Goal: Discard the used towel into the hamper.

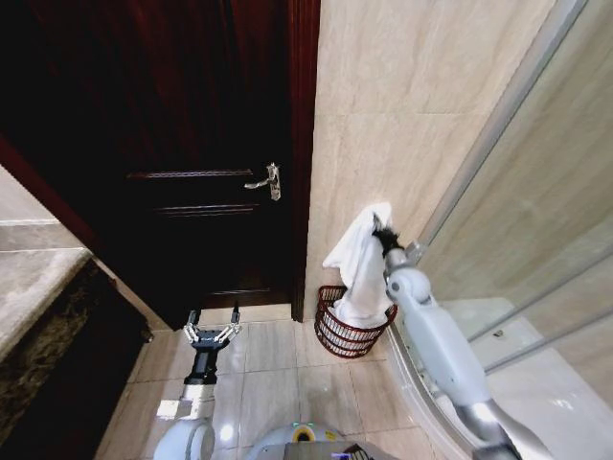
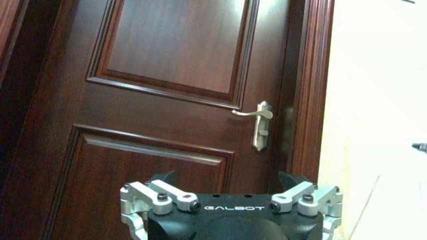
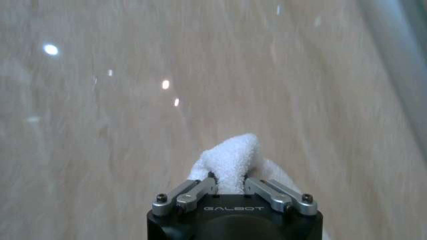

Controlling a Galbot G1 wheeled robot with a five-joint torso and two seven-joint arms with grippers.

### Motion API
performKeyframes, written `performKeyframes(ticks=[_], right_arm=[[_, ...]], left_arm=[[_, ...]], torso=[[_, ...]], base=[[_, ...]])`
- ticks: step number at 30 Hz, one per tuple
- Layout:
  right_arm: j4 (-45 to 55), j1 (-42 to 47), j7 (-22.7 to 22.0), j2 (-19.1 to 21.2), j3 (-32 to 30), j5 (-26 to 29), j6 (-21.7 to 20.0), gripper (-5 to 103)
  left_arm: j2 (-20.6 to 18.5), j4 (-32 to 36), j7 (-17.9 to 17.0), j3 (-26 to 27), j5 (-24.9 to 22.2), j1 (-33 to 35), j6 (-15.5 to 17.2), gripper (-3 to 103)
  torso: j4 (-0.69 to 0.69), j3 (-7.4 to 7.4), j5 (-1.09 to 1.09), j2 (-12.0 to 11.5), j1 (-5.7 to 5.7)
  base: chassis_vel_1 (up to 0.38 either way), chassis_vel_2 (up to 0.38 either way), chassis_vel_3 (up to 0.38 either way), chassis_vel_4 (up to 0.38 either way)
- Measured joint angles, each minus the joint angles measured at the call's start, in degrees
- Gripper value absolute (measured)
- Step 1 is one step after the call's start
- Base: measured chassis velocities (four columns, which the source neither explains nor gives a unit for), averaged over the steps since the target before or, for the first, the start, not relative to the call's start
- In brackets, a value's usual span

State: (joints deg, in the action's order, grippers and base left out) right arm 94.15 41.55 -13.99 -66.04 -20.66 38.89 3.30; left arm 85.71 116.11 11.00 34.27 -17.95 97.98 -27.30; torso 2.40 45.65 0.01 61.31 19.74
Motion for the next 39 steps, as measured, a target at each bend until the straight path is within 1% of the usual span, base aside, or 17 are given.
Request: performKeyframes(ticks=[2,3,5,7,8,9,12,14,17,20,22,23,27,28,30,37,39], right_arm=[[0.0,-0.1,-0.3,0.2,-0.2,-0.3,0.8,7],[0.7,0.8,-0.5,0.4,-0.6,0.2,0.9,7],[1.4,1.8,-0.5,0.3,-0.8,0.8,0.4,7],[2.6,5.6,0.2,-0.3,-1.5,1.9,-1.6,7],[2.3,9.8,1.7,-1.3,-2.2,1.9,-3.1,7],[1.9,11.4,2.6,-1.8,-2.8,1.6,-3.8,7],[0.0,14.3,4.2,-2.9,-3.8,0.6,-5.0,7],[-1.8,15.8,5.2,-3.5,-4.2,-1.1,-5.8,7],[-3.4,16.5,5.7,-4.1,-4.4,-1.9,-6.9,7],[-4.8,17.1,5.8,-4.8,-4.4,-2.0,-8.3,7],[-6.3,17.5,5.9,-5.6,-4.3,-1.9,-10.8,7],[-6.3,17.5,5.9,-5.6,-4.3,-1.9,-10.8,7],[-9.2,17.1,4.3,-7.0,-4.1,1.7,-17.8,7],[-9.2,17.1,4.3,-7.0,-4.1,1.7,-17.8,7],[-10.5,16.7,3.7,-7.7,-4.1,3.2,-20.1,7],[-12.2,16.8,4.2,-8.7,-4.4,1.9,-19.0,7],[-12.3,17.1,5.5,-8.5,-4.5,0.2,-17.2,7]], left_arm=[[-0.1,-0.1,0.0,0.1,-0.2,0.0,0.0,100],[-0.3,-0.2,0.1,0.1,-0.4,0.0,0.0,100],[-0.4,-0.4,0.1,0.1,-0.5,-0.1,0.0,100],[-0.6,-0.7,0.2,0.1,-0.6,-0.4,0.0,100],[-0.9,-0.7,0.3,0.1,-0.9,-0.6,0.1,100],[-1.0,-0.7,0.3,0.0,-1.1,-0.7,0.1,100],[-1.6,-0.7,0.3,0.1,-1.6,-1.1,0.4,100],[-2.0,-0.7,0.4,0.2,-2.1,-1.2,0.6,100],[-2.1,-0.8,0.5,0.3,-2.5,-1.4,0.9,100],[-2.1,-0.9,0.8,0.4,-2.6,-1.4,1.1,100],[-2.0,-1.0,1.1,0.4,-2.7,-1.5,1.5,100],[-2.0,-1.0,1.1,0.4,-2.7,-1.5,1.5,100],[-1.8,-1.2,1.6,0.4,-2.8,-1.8,2.3,100],[-1.8,-1.2,1.6,0.4,-2.8,-1.8,2.3,100],[-1.6,-1.4,1.9,0.2,-2.7,-2.0,3.0,100],[-0.4,-2.2,1.6,-0.9,-1.9,-2.4,4.3,100],[-0.3,-2.6,0.9,-1.2,-1.2,-2.6,4.5,100]], torso=[[0.00,0.00,0.00,0.0,0.00],[0.01,-0.01,-0.06,0.0,0.00],[0.00,-0.01,-0.07,0.0,0.00],[0.00,-0.01,-0.04,0.0,0.00],[-0.02,0.00,0.04,0.0,0.00],[-0.01,0.00,0.03,0.0,0.00],[-0.03,-0.01,-0.04,0.0,0.00],[-0.02,-0.01,0.01,0.0,0.00],[-0.02,-0.01,-0.03,0.0,0.00],[0.00,-0.01,-0.01,0.0,0.00],[-0.01,-0.01,-0.02,0.0,0.00],[-0.01,-0.01,-0.02,0.0,0.00],[-0.01,-0.01,-0.01,0.0,0.00],[-0.01,-0.01,-0.01,0.0,0.00],[-0.01,-0.01,-0.02,0.0,0.00],[-0.01,-0.02,-0.01,0.0,-0.01],[-0.01,-0.23,-0.01,-0.4,-0.21]], base=[[0.000,0.000,0.000,0.000],[0.000,0.000,0.000,0.000],[0.000,0.000,0.000,0.000],[0.000,0.000,0.000,0.000],[0.000,0.000,0.000,0.000],[0.000,0.000,0.000,0.000],[0.000,0.000,0.000,0.000],[0.000,0.000,0.000,0.000],[0.000,0.000,0.000,0.000],[0.000,0.000,0.000,0.000],[0.000,0.000,0.000,0.000],[0.000,0.000,0.000,0.000],[0.000,0.000,0.000,0.000],[0.000,0.000,0.000,0.000],[0.000,0.000,0.000,0.000],[0.000,0.000,0.000,0.000],[0.000,0.000,0.000,0.000]])
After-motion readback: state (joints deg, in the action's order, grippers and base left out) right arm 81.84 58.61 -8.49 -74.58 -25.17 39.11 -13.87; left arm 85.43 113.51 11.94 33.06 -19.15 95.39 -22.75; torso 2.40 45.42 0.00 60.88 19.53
